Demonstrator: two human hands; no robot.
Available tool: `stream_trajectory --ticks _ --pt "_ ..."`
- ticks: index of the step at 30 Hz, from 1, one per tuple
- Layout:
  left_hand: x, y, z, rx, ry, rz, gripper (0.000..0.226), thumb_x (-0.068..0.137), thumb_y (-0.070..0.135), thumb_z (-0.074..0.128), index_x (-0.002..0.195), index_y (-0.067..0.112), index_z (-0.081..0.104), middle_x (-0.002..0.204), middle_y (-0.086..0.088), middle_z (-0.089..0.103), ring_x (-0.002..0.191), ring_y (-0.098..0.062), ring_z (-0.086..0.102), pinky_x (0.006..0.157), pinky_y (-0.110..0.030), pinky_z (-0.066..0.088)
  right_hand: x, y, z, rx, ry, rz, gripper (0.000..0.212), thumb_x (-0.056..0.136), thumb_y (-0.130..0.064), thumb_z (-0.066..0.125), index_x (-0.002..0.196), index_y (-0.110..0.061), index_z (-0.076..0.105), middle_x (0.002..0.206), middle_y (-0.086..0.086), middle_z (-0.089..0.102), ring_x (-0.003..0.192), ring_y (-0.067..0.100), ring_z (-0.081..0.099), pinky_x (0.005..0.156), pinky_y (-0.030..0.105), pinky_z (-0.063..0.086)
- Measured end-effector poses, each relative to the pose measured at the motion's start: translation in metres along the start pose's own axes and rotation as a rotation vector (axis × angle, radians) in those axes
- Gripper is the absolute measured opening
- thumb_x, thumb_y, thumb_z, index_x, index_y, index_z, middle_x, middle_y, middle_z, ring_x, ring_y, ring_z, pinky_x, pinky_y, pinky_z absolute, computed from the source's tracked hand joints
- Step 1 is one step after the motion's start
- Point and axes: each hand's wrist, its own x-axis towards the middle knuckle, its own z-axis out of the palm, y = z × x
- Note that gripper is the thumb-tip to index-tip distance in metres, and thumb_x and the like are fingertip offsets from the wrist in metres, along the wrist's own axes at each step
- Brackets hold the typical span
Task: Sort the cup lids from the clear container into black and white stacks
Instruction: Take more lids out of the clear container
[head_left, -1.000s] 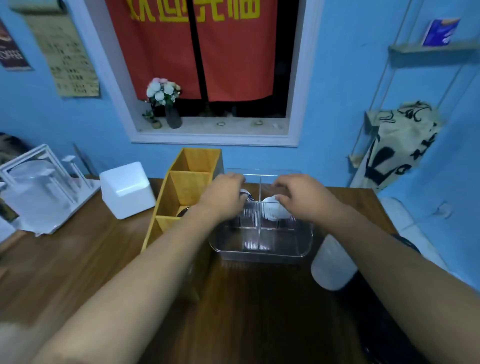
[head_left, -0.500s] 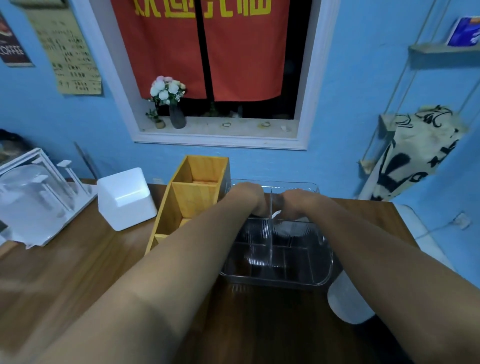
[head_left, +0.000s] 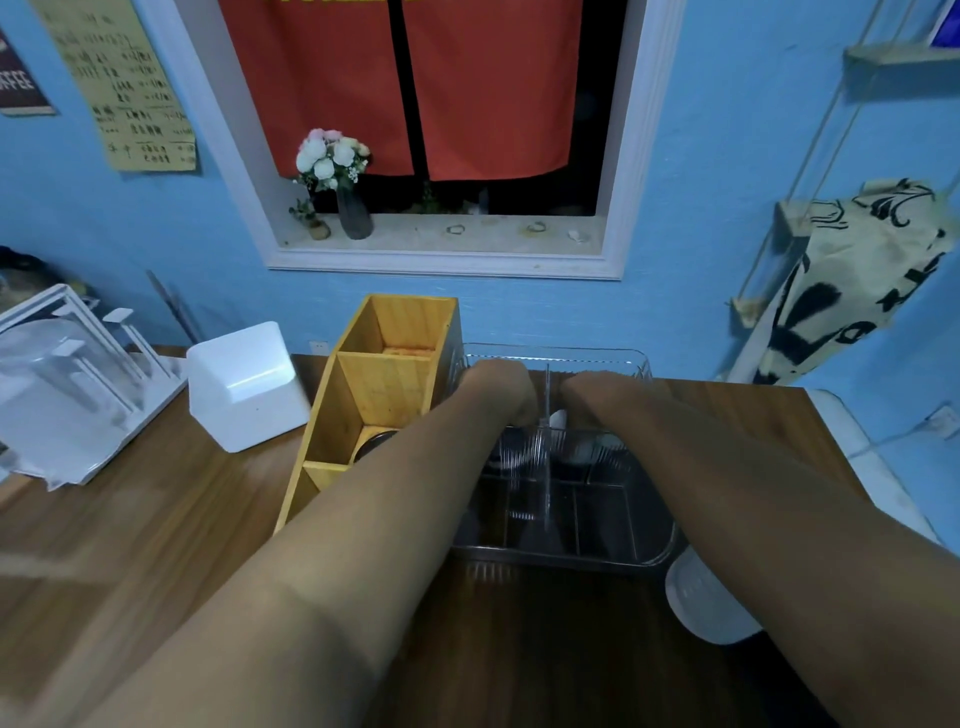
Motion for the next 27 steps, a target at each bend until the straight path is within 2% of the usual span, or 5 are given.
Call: stream_trajectory --ticks 4,8,13,20,27 --pt "-0.007 0.001 -0.01 -0.031 0.018 0.02 0.029 0.087 0.033 0.071 0.099 0.013 0.055 0.091 -0.005 0.058 0.089 -0.026 0.058 0.083 -0.037 0.054 -0.013 0.014 -0.013 -0.048 0.073 -0.054 0.038 0.09 -0.035 0.062 0.121 -0.015 0.062 0.122 0.009 0.065 0.102 0.028 0.062 0.081 0.033 0.049" --pt "-0.025 0.002 -0.026 -0.048 0.08 0.039 0.04 0.079 0.043 0.081 0.085 0.016 0.051 0.083 0.0 0.055 0.084 -0.024 0.056 0.067 -0.032 0.045 -0.028 0.022 -0.023 -0.086 0.096 -0.094 0.061 0.06 -0.061 0.074 0.107 -0.024 0.062 0.096 0.001 0.068 0.081 0.023 0.066 0.07 0.033 0.056" --pt "-0.053 -0.004 -0.041 -0.051 0.161 0.043 0.047 0.08 0.046 0.08 0.104 0.015 0.053 0.093 -0.003 0.054 0.091 -0.027 0.054 0.071 -0.033 0.046 -0.045 0.024 -0.031 -0.035 0.164 -0.128 0.066 0.057 -0.057 0.078 0.113 -0.027 0.057 0.098 0.001 0.066 0.087 0.024 0.063 0.075 0.036 0.057" --pt "-0.087 -0.021 -0.061 -0.051 0.326 0.077 0.048 0.081 0.049 0.077 0.104 0.016 0.052 0.101 -0.005 0.059 0.092 -0.027 0.053 0.07 -0.035 0.043 -0.072 0.036 -0.046 -0.007 0.274 -0.143 0.069 0.063 -0.055 0.079 0.122 -0.026 0.055 0.08 -0.004 0.06 0.091 0.026 0.06 0.071 0.033 0.052" --pt "-0.123 -0.023 -0.064 -0.063 0.348 0.098 0.061 0.079 0.051 0.078 0.122 0.015 0.056 0.106 -0.004 0.06 0.096 -0.027 0.052 0.076 -0.037 0.049 -0.106 0.042 -0.054 -0.016 0.384 -0.159 0.071 0.067 -0.054 0.078 0.127 -0.025 0.052 0.097 0.003 0.067 0.097 0.027 0.053 0.075 0.036 0.05"
